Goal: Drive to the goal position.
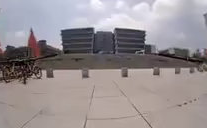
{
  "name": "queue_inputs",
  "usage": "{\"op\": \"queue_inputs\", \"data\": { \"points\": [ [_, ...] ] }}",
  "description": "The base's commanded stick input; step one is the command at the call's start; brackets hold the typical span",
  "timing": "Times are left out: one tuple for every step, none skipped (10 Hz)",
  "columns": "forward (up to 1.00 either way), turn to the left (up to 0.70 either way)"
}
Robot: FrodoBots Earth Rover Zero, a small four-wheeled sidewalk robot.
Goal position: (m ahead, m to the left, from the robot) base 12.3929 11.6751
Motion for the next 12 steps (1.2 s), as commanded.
{"op": "queue_inputs", "data": {
  "points": [
    [1.00, 0.00],
    [1.00, 0.00],
    [1.00, 0.00],
    [1.00, 0.00],
    [1.00, 0.00],
    [1.00, 0.00],
    [1.00, 0.00],
    [1.00, 0.00],
    [1.00, 0.00],
    [1.00, 0.00],
    [1.00, 0.00],
    [1.00, 0.00]
  ]
}}
